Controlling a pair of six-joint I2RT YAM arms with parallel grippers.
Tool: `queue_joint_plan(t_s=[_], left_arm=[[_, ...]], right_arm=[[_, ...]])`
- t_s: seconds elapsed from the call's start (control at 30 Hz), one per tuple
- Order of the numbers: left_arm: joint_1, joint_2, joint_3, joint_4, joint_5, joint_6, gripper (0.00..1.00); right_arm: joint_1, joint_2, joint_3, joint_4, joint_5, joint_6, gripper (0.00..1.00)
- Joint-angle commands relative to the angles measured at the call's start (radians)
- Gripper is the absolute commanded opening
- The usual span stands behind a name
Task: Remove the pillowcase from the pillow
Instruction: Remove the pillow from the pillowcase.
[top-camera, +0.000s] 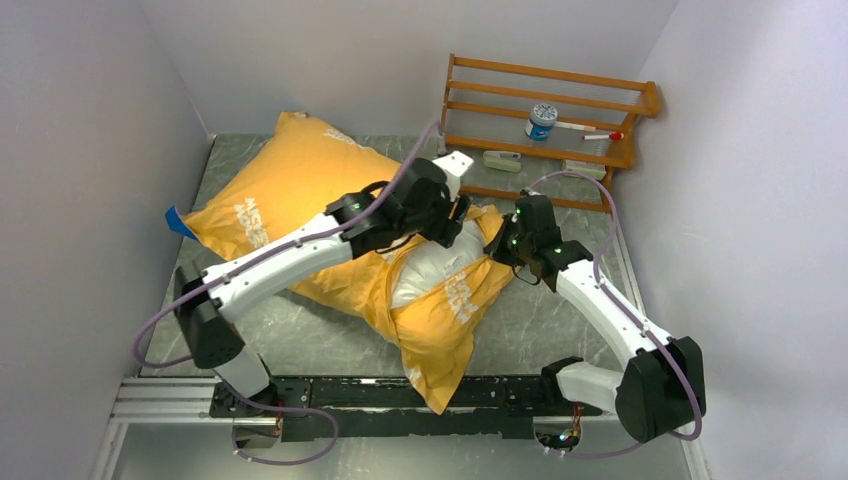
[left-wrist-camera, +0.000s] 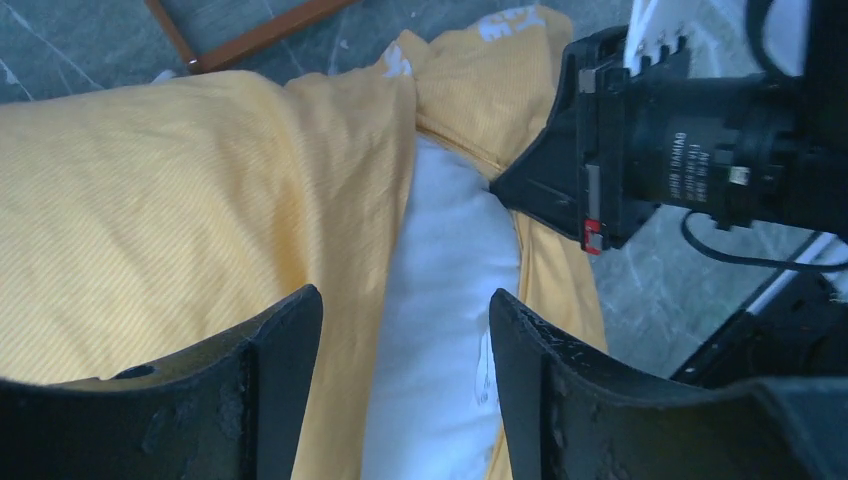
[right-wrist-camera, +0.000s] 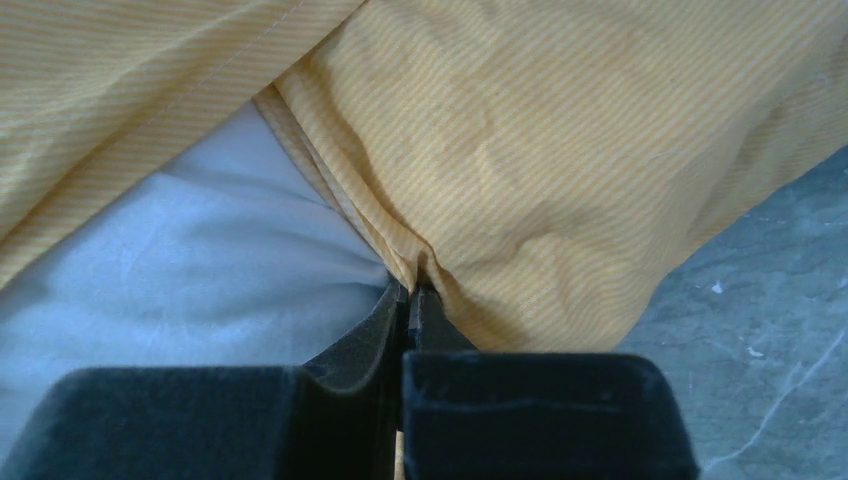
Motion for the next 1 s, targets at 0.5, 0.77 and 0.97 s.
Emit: queue_joint_plan(t_s=[0.5, 0.77, 0.97], left_arm=[[-0.042, 0.215, 0.148, -0.059, -0.458, 0.143, 0.72], [-0.037, 0.356, 0.255, -0.140, -0.530, 0.212, 0.43], [0.004, 0.377, 0.281, -0.166, -0.600, 0.207, 0.05]], right_arm=[[-0.003, -0.071, -0.076, -0.078, -0.099, 0.047, 0.00], [-0.004, -0.101, -0.075, -0.112, -0.060, 0.059, 0.00], [-0.018, -0.147, -0.073, -0.218, 0.138, 0.117, 0.00]])
